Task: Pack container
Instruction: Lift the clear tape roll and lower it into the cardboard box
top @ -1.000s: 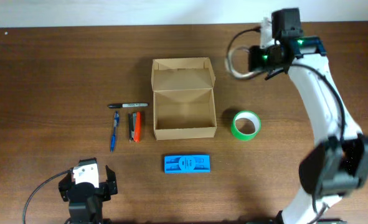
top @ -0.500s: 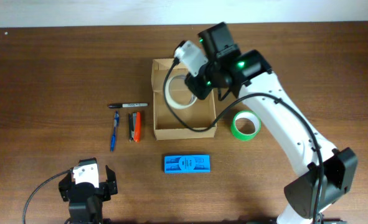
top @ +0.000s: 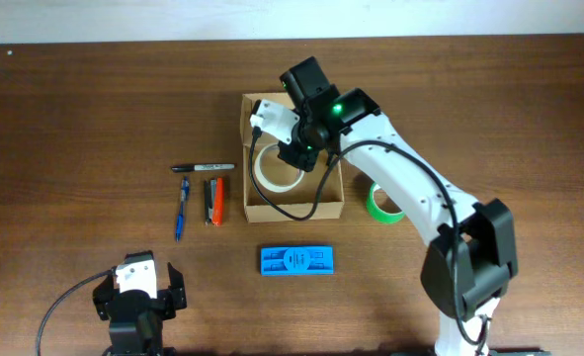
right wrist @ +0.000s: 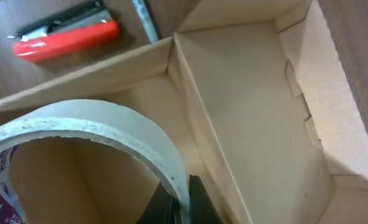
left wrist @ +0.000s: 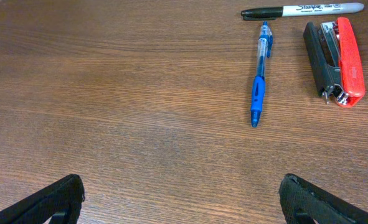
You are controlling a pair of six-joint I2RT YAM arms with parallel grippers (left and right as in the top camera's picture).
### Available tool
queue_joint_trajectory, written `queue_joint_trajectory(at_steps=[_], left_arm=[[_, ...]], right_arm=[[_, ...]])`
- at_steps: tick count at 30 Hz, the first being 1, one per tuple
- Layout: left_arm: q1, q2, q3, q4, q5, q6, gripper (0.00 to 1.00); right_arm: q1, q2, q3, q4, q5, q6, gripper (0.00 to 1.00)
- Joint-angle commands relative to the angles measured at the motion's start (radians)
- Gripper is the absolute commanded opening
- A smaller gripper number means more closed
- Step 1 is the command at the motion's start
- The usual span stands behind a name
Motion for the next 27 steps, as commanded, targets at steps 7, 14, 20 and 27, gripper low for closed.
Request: queue_joint_trajectory(at_steps=[7, 14, 20, 27], left_arm=[[0.005, -0.008, -0.009, 0.002, -0.009, -0.014, 1.0], [0.005, -0.008, -0.009, 0.002, -0.009, -0.014, 1.0], [0.005, -0.008, -0.009, 0.002, -0.009, -0.014, 1.0], [0.005, -0.008, -0.009, 0.002, -0.009, -0.014, 1.0]], right_arm=[[0.009, 0.052, -0.008, 0.038, 0.025, -0.022, 0.04], [0.02, 0.098, -0.008, 0.043, 0.04, -0.043, 0.04], [0.039, 0.118, -0.008, 0.064, 0.04, -0.056, 0.04], [0.051, 0.148, -0.008, 0.076, 0.06, -0.064, 0.03]])
